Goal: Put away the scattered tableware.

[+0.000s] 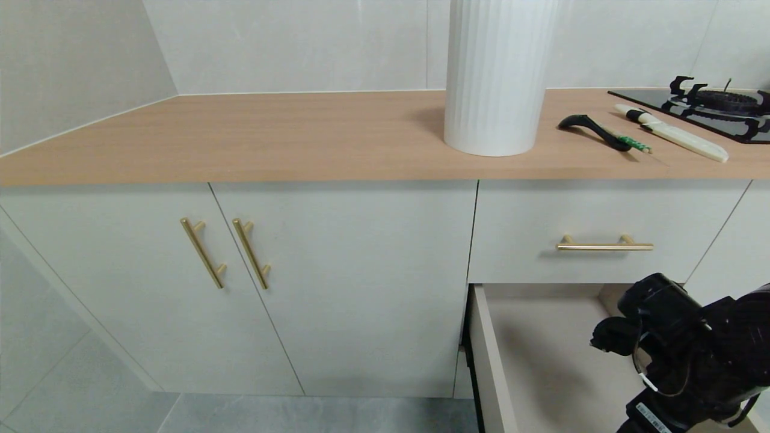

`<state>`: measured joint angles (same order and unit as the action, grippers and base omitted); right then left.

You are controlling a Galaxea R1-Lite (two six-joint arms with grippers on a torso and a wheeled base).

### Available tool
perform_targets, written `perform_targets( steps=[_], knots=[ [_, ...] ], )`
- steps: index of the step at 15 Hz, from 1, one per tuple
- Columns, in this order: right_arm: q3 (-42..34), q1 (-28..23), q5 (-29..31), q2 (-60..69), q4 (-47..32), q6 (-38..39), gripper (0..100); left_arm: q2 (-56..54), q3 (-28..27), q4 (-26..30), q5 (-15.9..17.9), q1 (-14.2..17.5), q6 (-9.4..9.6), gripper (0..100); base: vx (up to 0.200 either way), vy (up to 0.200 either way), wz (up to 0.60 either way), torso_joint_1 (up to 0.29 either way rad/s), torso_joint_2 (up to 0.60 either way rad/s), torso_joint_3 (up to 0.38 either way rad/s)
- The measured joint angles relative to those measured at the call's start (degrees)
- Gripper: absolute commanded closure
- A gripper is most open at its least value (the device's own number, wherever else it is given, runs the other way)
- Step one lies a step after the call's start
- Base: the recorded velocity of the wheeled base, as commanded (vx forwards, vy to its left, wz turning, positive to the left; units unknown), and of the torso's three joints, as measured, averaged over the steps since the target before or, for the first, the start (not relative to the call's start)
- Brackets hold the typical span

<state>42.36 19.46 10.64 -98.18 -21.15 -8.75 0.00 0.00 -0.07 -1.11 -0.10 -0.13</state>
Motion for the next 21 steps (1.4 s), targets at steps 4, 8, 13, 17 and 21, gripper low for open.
perform_targets(
  steps=[4,8,13,17,21],
  knots=[
    [2.04,0.00,-0.24,5.81,-3.54,0.28,0,0.00,0.00,0.00,0.00,0.02,0.00,0,0.000,0.000,0.00,0.000,0.00,0.000],
    [7.24,-1.60,-4.16,16.90,-6.66,2.51,0,0.00,0.00,0.00,0.00,0.00,0.00,0,0.000,0.000,0.00,0.000,0.00,0.000],
    [9.31,-9.86,-5.96,23.99,1.96,3.06,0,0.00,0.00,0.02,0.00,0.00,0.00,0,0.000,0.000,0.00,0.000,0.00,0.000],
    [9.35,-10.47,-6.27,27.73,2.24,2.93,0,0.00,0.00,0.02,0.00,0.00,0.00,0,0.000,0.000,0.00,0.000,0.00,0.000],
    [9.07,-10.36,-6.29,30.21,2.33,2.18,0,0.00,0.00,0.00,0.00,0.00,0.00,0,0.000,0.000,0.00,0.000,0.00,0.000]
  ],
)
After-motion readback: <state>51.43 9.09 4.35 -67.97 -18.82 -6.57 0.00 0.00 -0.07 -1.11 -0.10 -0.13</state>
